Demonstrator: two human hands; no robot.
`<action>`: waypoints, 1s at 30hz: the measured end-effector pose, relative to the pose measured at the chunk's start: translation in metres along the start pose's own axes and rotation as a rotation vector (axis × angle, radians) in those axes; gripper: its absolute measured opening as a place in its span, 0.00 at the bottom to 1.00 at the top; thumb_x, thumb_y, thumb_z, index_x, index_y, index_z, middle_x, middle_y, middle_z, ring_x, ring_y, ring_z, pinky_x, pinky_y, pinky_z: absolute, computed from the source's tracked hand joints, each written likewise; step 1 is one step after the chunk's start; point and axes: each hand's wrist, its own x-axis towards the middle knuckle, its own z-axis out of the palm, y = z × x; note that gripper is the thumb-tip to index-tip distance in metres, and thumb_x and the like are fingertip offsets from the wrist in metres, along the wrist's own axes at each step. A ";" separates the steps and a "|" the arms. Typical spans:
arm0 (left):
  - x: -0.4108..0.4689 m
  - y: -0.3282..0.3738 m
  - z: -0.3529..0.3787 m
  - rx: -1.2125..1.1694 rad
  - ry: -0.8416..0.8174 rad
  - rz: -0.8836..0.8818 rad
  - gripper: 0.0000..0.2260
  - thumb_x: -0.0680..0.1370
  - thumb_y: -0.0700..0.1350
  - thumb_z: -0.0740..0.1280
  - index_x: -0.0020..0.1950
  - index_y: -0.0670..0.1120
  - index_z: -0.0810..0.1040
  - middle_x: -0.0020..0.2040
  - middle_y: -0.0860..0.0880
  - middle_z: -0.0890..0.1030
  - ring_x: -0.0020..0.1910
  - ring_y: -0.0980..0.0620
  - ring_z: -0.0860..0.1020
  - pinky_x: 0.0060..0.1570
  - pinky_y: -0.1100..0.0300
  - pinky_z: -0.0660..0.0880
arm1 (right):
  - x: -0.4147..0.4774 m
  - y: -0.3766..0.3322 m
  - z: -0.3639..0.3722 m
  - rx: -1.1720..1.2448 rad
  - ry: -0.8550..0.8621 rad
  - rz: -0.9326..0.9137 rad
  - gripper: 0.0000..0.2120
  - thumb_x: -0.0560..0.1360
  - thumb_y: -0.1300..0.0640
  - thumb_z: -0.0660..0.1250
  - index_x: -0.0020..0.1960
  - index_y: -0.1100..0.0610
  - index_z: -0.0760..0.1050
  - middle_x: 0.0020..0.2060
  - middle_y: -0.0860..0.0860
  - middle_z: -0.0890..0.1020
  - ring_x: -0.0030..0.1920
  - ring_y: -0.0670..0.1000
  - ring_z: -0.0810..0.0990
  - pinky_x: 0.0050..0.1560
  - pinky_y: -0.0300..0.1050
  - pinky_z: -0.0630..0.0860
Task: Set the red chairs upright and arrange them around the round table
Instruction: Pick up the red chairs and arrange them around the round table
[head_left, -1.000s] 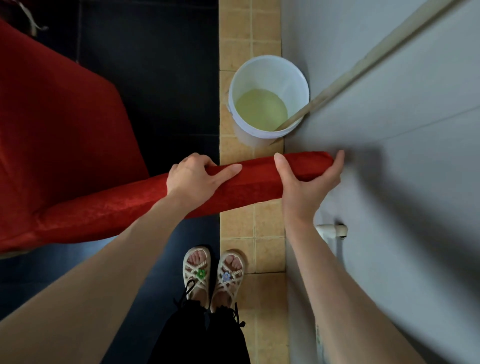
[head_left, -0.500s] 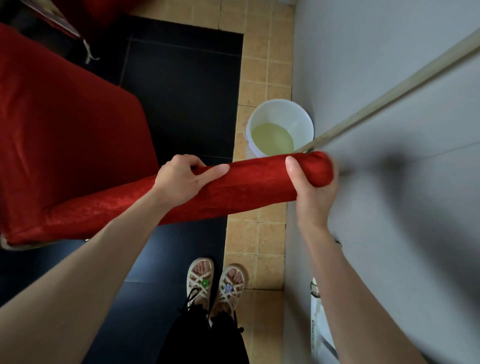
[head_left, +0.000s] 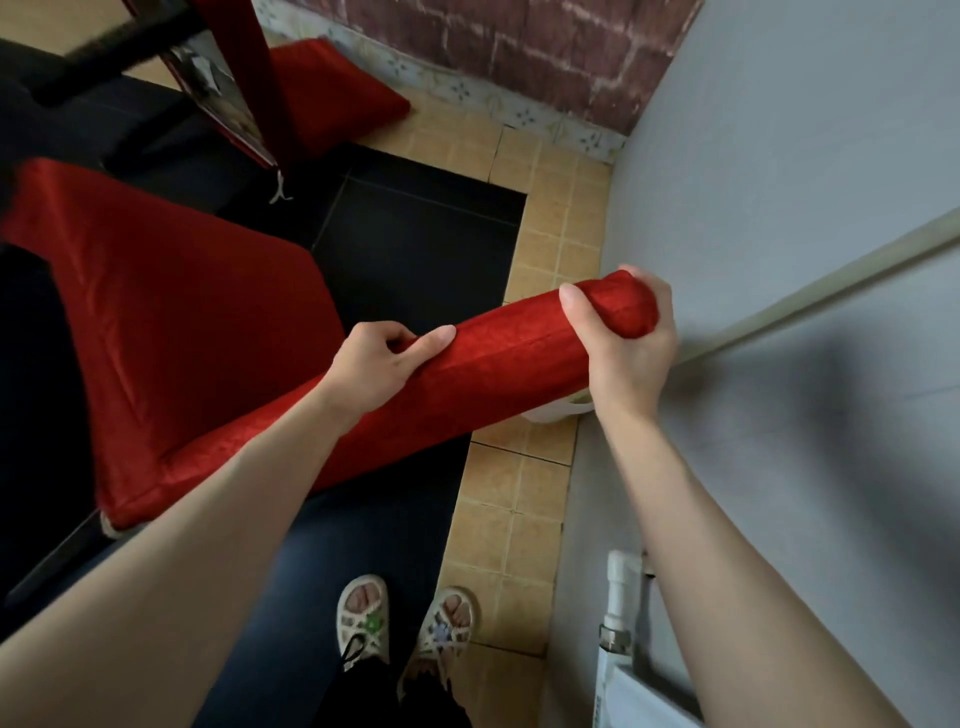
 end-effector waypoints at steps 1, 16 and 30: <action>-0.005 0.001 -0.007 -0.011 0.015 -0.002 0.30 0.61 0.72 0.64 0.40 0.46 0.81 0.37 0.51 0.82 0.38 0.54 0.81 0.37 0.61 0.75 | -0.004 -0.008 0.003 -0.012 -0.012 -0.013 0.22 0.62 0.43 0.79 0.52 0.38 0.75 0.54 0.45 0.80 0.54 0.46 0.81 0.54 0.52 0.81; -0.084 -0.037 -0.116 -0.101 -0.079 0.081 0.28 0.64 0.70 0.66 0.40 0.44 0.81 0.32 0.55 0.81 0.31 0.60 0.80 0.32 0.68 0.72 | -0.137 -0.090 0.047 -0.125 0.027 -0.114 0.17 0.59 0.33 0.74 0.44 0.28 0.72 0.46 0.25 0.73 0.59 0.54 0.76 0.56 0.57 0.78; -0.167 -0.088 -0.207 -0.115 -0.104 0.087 0.22 0.70 0.65 0.69 0.31 0.48 0.73 0.23 0.60 0.74 0.24 0.65 0.73 0.26 0.74 0.66 | -0.291 -0.137 0.091 -0.217 0.166 -0.255 0.19 0.65 0.42 0.77 0.49 0.52 0.77 0.47 0.40 0.77 0.56 0.47 0.71 0.62 0.51 0.72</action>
